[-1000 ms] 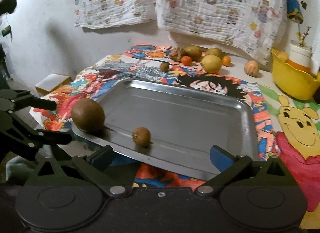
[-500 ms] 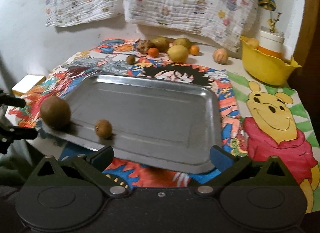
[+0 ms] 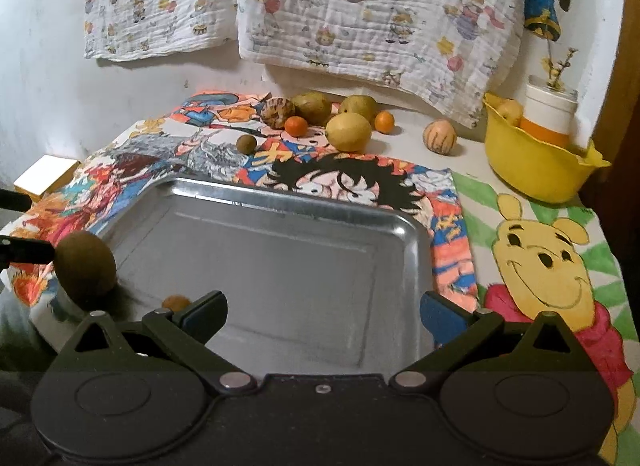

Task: Organize fruits
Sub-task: 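Move right tool toward the yellow lemon while left tool approaches another small brown fruit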

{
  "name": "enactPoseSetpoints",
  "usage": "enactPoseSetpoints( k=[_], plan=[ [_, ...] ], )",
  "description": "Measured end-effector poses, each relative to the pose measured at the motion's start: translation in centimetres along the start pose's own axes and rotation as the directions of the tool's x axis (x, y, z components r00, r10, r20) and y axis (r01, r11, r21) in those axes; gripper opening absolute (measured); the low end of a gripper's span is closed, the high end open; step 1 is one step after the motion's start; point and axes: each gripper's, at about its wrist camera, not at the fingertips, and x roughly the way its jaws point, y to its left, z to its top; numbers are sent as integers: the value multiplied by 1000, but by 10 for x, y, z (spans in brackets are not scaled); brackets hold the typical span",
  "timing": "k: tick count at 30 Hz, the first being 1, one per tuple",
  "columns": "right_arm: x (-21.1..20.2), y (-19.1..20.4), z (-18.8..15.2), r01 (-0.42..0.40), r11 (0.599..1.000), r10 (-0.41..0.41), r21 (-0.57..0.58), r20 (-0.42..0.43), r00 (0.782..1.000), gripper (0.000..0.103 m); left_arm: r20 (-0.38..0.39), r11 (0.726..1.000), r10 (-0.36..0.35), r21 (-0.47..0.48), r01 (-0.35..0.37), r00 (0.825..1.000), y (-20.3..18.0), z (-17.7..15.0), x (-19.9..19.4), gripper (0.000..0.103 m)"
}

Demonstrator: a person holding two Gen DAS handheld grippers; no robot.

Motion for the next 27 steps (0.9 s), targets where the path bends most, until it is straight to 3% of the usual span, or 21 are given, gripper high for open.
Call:
enactPoseSetpoints(
  k=[15, 27],
  plan=[
    [60, 5, 50, -36, 999, 35, -29, -28, 999, 102, 5, 996, -56, -71, 56, 998, 22, 59, 52, 103],
    [107, -4, 97, -34, 997, 33, -75, -20, 999, 102, 19, 998, -56, -13, 56, 998, 12, 111, 121, 103]
  ],
)
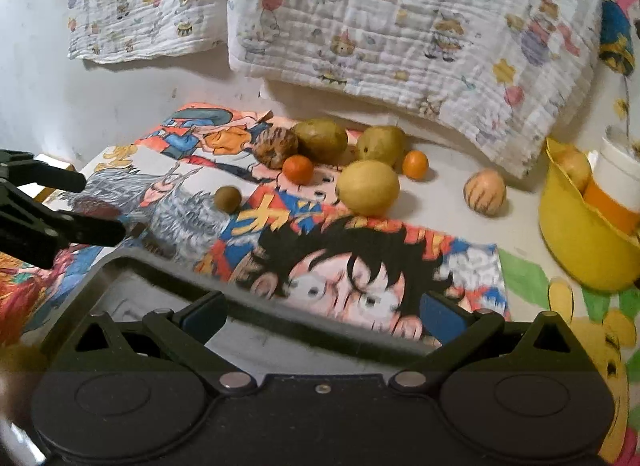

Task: Organize fruits
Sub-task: 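Move right tool toward the yellow lemon while left tool approaches another small brown fruit, then close right tool on the yellow lemon while left tool grasps the small brown fruit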

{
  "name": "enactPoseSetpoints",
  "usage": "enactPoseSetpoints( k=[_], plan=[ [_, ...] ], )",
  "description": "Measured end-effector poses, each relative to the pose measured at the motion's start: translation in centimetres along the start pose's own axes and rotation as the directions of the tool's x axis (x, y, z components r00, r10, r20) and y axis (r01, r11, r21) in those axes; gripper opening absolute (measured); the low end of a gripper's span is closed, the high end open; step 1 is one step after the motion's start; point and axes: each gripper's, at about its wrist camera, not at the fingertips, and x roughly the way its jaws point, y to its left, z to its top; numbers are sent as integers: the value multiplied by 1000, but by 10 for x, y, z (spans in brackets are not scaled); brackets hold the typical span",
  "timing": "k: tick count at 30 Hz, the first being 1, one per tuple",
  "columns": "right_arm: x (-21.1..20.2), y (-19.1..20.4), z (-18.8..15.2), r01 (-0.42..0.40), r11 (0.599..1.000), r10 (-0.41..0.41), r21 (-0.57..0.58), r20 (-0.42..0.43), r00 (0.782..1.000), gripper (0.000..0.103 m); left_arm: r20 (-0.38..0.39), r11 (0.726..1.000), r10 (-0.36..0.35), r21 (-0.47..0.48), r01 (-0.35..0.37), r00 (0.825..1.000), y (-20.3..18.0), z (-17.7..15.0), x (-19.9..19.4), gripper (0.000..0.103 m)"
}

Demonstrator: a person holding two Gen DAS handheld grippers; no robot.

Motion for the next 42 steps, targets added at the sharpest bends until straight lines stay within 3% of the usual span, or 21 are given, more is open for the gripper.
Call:
enactPoseSetpoints(
  k=[4, 9, 15, 25, 33, 42],
  plan=[
    [19, -9, 18, 43, 996, -42, -73, 21, 999, 102, -13, 1000, -4, 18, 4, 1000, -8, 11, 25, 103],
    [45, -26, 41, 20, 998, -19, -53, 29, 999, 102, -10, 998, -1, 67, 2, 1000, -21, 20, 47, 103],
    [74, -33, 57, 58, 996, -57, -63, 18, 998, 102, -6, 996, 11, 89, -11, 1000, -27, 27, 67, 103],
    [109, -39, 72, -32, 999, 33, -21, 27, 999, 97, -5, 999, 3, 48, -3, 1000, -21, 28, 88, 102],
    [131, -39, 73, -36, 999, 36, -6, 25, 999, 85, -2, 1000, -3, 17, 4, 1000, -16, 29, 95, 94],
    [143, -40, 72, -10, 1000, 10, 11, 24, 1000, 73, 0, 999, -11, 31, 11, 1000, -20, 30, 102, 76]
  ],
)
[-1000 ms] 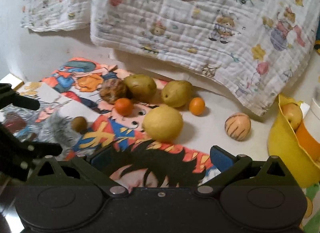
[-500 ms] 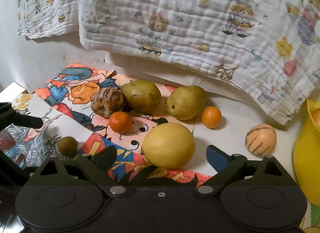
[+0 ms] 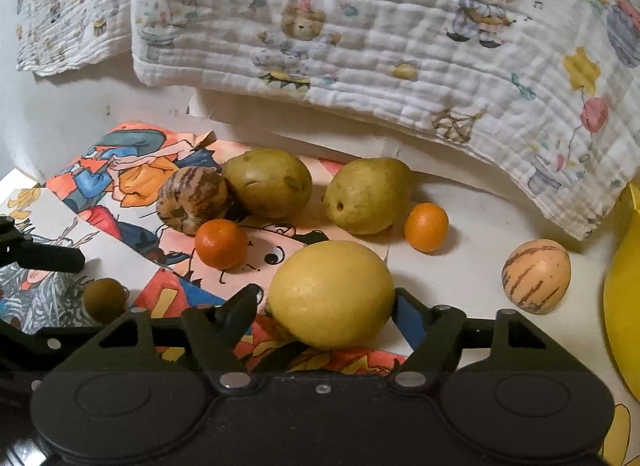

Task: Organize fruits
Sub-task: 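Close right tool on the yellow lemon while left tool grasps the small brown fruit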

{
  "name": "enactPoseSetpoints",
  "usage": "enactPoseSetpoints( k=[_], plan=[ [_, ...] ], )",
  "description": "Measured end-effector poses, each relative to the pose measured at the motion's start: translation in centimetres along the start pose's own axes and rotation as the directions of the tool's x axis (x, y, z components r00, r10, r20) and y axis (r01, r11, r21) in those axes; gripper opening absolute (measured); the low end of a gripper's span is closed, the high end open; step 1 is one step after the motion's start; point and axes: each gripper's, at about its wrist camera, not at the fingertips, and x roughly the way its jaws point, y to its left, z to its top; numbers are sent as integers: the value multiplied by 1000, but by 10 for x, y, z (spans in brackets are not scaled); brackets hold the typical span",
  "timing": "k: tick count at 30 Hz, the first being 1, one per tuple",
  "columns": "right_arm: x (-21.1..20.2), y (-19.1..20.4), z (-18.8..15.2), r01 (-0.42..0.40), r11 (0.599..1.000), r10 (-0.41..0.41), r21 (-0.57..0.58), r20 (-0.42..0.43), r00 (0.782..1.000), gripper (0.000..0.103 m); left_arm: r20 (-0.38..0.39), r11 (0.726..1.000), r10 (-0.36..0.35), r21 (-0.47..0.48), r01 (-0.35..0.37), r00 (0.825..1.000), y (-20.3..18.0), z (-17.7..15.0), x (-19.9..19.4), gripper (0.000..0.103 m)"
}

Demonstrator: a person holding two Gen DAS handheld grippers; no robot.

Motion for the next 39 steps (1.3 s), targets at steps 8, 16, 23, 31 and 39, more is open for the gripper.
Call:
enactPoseSetpoints(
  k=[8, 16, 23, 31, 39],
  plan=[
    [4, -3, 1, -6, 1000, 6, 13, 13, 1000, 70, -1, 1000, -18, 2, 18, 1000, 1, 2, 2, 58],
    [8, -3, 0, 14, 1000, -14, 8, 26, 1000, 66, -6, 999, -40, 5, 40, 999, 0, 4, 2, 37],
    [4, -1, -4, 8, 1000, -8, 2, 44, 999, 65, -5, 998, -53, 17, 53, 999, -4, 3, 2, 28],
    [-23, 5, -5, -46, 999, 47, -15, 95, 994, 65, 5, 996, -89, -21, 89, 996, -1, 1, -12, 28],
    [-33, 11, -15, -79, 997, 80, -12, 92, 993, 64, 0, 996, -80, -34, 80, 997, 0, -7, -27, 28]
  ],
)
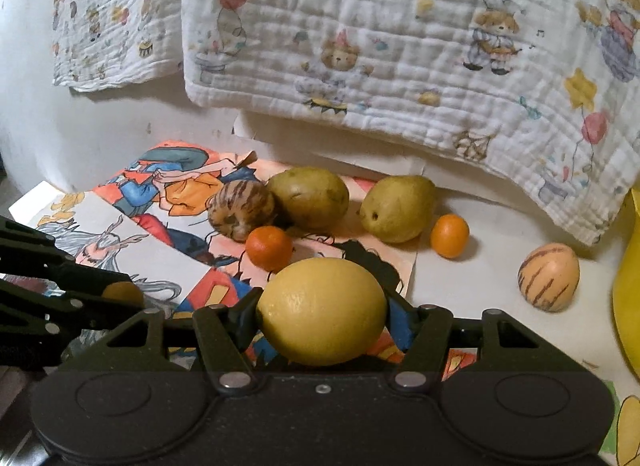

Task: Organize fruits
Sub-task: 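Close right tool on the yellow lemon while left tool grasps the small brown fruit, then carry lemon and small fruit over the tray and open both tools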

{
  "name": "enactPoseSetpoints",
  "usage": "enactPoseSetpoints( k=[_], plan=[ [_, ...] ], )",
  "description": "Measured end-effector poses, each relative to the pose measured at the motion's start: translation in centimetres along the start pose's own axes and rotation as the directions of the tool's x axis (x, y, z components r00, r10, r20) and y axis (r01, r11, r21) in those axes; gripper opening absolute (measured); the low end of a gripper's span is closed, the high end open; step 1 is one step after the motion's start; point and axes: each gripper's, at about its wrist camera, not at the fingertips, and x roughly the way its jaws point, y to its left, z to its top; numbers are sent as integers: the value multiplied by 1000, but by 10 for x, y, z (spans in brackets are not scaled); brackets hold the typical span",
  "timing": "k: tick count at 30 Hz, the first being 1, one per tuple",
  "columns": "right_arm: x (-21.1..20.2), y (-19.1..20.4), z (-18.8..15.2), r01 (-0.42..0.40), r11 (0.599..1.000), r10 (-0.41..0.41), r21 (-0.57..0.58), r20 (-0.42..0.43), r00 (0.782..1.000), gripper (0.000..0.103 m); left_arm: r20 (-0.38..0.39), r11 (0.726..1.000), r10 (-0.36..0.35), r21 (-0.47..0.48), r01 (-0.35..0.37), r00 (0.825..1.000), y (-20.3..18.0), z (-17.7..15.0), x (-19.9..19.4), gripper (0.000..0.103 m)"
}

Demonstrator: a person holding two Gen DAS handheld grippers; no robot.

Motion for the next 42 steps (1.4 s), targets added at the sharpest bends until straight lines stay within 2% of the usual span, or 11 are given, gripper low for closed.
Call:
enactPoseSetpoints(
  k=[14, 20, 28, 36, 42],
  plan=[
    [-68, 38, -12, -79, 995, 81, -53, 40, 996, 64, 15, 999, -35, -41, 36, 999, 0, -21, -44, 28],
    [-95, 58, -32, -116, 992, 118, -52, 30, 993, 64, 5, 998, -41, -50, 41, 999, -1, -38, -67, 28],
    [-118, 83, -66, -158, 987, 157, -35, -25, 987, 64, -12, 996, -63, -60, 62, 998, -6, -63, -93, 28],
    [-136, 99, -88, -173, 984, 171, -38, -48, 984, 64, -43, 995, -82, -68, 79, 996, -11, -84, -107, 28],
    [-144, 104, -95, -174, 984, 171, -49, -59, 984, 64, -78, 996, -71, -67, 66, 994, -17, -94, -109, 28]
  ],
)
